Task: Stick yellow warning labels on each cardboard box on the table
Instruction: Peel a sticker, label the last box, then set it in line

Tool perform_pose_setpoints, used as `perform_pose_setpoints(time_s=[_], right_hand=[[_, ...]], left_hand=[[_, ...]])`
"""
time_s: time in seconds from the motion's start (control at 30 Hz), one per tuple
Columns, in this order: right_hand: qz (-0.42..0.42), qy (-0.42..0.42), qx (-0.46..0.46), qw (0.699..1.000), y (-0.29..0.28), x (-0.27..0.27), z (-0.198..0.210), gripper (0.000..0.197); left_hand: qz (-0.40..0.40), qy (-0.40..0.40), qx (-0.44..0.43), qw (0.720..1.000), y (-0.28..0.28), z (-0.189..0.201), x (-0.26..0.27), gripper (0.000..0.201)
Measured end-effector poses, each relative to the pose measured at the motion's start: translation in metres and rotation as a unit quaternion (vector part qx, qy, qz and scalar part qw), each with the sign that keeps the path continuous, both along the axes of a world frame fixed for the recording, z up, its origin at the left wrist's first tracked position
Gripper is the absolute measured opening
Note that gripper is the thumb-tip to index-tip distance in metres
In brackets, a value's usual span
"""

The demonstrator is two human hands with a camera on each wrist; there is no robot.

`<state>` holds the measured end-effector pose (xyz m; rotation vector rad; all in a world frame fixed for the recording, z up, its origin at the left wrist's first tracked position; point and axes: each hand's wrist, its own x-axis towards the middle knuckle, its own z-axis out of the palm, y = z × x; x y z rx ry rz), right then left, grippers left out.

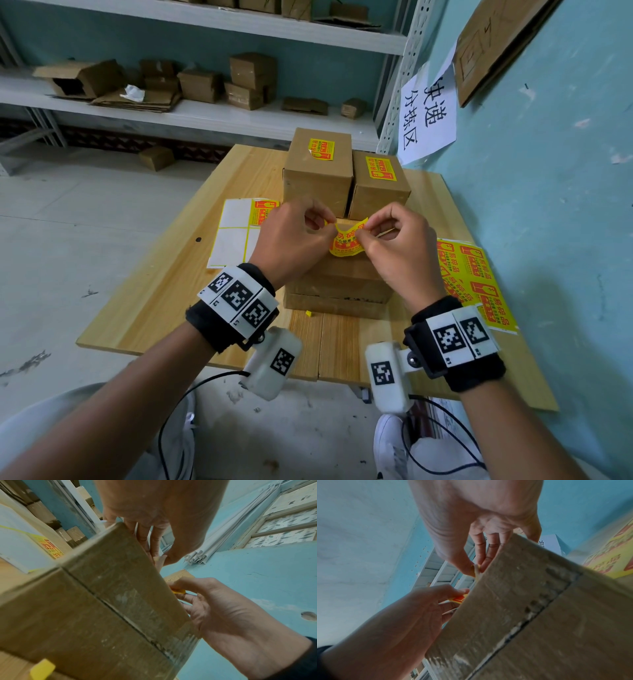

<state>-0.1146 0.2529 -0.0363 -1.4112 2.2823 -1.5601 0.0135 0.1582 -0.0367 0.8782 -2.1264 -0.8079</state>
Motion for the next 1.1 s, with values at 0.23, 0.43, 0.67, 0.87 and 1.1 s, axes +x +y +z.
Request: perform_pose_setpoints(time_s=[0.23, 0.43, 0.67, 0.87, 1.1], right_hand=[[0.001, 0.003, 0.001, 1.0, -0.0001, 0.0003, -0.0005, 0.01], [-0.001, 0.001, 0.008, 1.0, -0.0007, -0.0003, -0.0018, 0.01], [0.001, -0.002, 0.017, 1.0, -0.0007, 0.0001, -0.0032, 0.009], [0.002, 0.001, 0.026, 1.0, -0.0008, -0.0008, -0.0043, 0.009], [-0.005, 0.015, 0.034, 0.999, 0.001, -0.002, -0.0053, 0.01]], left_hand=[[-0.007, -0.004, 0.002, 1.0, -0.0005, -0.0008, 0.0006, 0.006], [-0.004, -0.005, 0.0, 1.0, -0.0009, -0.0015, 0.0016, 0.007], [-0.003, -0.016, 0.005, 1.0, -0.002, -0.0023, 0.0017, 0.006], [0.0, -0.024, 0.002, 1.0, -0.0015, -0.0024, 0.0029, 0.008], [-0.002, -0.046, -0.003, 0.999, -0.003, -0.0057, 0.0043, 0.025]])
